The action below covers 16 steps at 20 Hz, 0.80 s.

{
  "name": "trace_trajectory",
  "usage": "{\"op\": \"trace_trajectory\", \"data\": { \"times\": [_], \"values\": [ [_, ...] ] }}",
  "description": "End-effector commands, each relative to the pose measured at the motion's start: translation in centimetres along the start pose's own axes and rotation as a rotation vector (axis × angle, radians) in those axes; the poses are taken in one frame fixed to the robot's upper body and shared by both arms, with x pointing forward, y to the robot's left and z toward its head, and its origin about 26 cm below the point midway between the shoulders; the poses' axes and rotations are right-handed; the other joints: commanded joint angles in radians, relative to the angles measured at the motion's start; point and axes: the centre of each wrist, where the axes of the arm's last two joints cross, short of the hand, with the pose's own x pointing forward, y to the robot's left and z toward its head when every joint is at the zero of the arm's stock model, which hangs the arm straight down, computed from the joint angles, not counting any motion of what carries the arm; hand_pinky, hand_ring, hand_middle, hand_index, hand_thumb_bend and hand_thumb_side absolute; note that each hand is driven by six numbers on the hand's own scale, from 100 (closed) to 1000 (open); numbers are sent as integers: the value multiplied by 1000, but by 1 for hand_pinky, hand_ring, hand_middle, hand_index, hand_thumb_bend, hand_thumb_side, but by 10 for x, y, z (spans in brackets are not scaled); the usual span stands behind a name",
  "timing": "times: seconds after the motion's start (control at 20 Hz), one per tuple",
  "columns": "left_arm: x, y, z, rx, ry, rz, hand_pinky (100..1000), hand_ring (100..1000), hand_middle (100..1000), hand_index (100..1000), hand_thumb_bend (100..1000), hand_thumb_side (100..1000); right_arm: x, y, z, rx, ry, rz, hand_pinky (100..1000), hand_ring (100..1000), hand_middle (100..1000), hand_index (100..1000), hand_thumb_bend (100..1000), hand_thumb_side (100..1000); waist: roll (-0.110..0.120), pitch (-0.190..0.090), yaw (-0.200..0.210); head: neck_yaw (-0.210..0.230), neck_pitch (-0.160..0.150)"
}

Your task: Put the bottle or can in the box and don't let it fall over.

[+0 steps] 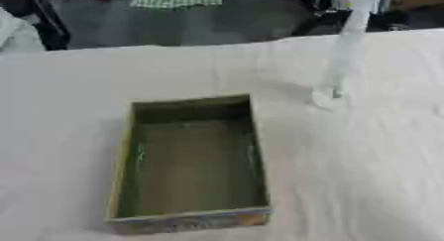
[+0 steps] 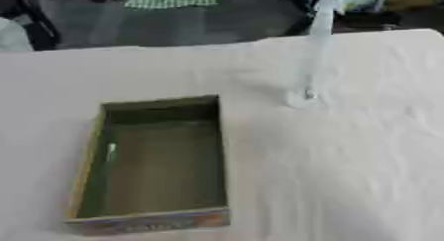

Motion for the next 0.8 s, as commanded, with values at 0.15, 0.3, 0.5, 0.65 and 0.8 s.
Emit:
{"op": "trace_trajectory", "data": {
  "times": [0.15,0.3,0.5,0.65,0.8],
  "values": [
    [7,3,-5,-6,-36,-15,823,1000,979,767,783,653,6,-6,-6,34,-58,187,841,1000,1000,1000,100,715,-4,-15,3,1,-3],
    [7,3,-5,-6,-36,-15,823,1000,980,767,782,654,0,-12,-5,16,-24,203,828,1000,1000,1000,100,727,-4,-15,5,1,3],
    [7,3,-5,-7,-36,-15,823,1000,980,767,784,653,-4,-19,-6,3,-10,228,823,1000,1000,1000,100,731,-4,-13,5,3,12],
    [8,3,-5,-9,-38,-15,823,1000,979,768,782,654,-5,-20,-6,2,-8,237,824,1000,1000,1000,100,731,-3,-13,5,3,13],
    [8,3,-5,-11,-39,-15,823,1000,980,768,782,654,-5,-20,-7,6,-5,227,813,1000,1000,1000,100,736,-3,-14,4,2,12]
  ]
}}
